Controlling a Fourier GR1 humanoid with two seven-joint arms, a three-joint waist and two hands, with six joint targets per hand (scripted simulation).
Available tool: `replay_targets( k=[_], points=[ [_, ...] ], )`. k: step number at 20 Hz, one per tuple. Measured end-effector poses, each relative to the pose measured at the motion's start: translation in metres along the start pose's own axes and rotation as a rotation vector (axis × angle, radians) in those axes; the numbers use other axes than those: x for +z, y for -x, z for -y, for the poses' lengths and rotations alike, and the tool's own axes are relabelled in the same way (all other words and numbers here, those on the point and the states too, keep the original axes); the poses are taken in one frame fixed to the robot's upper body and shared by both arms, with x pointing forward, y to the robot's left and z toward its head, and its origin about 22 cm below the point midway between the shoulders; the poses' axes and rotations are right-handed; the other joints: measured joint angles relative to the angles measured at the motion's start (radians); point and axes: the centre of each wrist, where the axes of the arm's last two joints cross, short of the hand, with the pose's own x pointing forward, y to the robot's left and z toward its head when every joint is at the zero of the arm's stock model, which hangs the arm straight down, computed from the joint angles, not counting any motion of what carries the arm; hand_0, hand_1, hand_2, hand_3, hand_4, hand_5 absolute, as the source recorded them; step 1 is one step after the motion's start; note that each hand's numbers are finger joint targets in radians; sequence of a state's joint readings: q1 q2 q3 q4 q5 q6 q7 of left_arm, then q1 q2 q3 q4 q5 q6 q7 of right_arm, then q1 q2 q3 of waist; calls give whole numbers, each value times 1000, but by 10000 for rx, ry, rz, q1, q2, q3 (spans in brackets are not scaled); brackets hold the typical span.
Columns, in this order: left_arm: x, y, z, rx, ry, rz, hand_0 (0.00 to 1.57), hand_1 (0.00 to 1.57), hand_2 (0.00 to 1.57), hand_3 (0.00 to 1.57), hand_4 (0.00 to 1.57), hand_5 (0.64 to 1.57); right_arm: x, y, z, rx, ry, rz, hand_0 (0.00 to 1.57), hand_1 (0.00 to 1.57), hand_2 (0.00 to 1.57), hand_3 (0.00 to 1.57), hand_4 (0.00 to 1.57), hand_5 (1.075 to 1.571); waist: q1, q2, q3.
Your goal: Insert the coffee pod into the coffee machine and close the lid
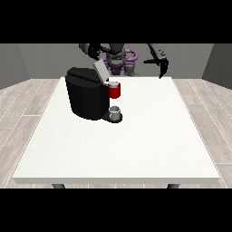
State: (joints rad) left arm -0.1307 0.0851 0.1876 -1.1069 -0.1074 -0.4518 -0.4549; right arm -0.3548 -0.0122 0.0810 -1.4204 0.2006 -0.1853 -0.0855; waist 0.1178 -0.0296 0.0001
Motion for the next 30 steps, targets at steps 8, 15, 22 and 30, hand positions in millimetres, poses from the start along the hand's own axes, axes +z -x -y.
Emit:
replay_targets(
  k=[8,15,22,30],
  points=[
    [3,-14,6,-255,42,380,0,0,0,0,342,1571,-27,16,28,188,663,-170,0,0,0,0,424,1571,175,504,0],
    [0,-27,-8,-244,-68,718,0,0,0,0,353,1571,-47,18,37,81,827,29,0,0,0,0,439,1571,230,915,-26],
    [7,-22,-6,-369,-57,715,0,0,0,0,337,1571,-55,17,35,17,851,249,0,0,0,0,317,1571,255,996,-66],
    [-4,-21,-13,-363,-287,801,0,0,0,0,354,1571,-73,-3,14,111,405,546,0,0,0,0,441,1571,170,1348,-50]
  ],
)
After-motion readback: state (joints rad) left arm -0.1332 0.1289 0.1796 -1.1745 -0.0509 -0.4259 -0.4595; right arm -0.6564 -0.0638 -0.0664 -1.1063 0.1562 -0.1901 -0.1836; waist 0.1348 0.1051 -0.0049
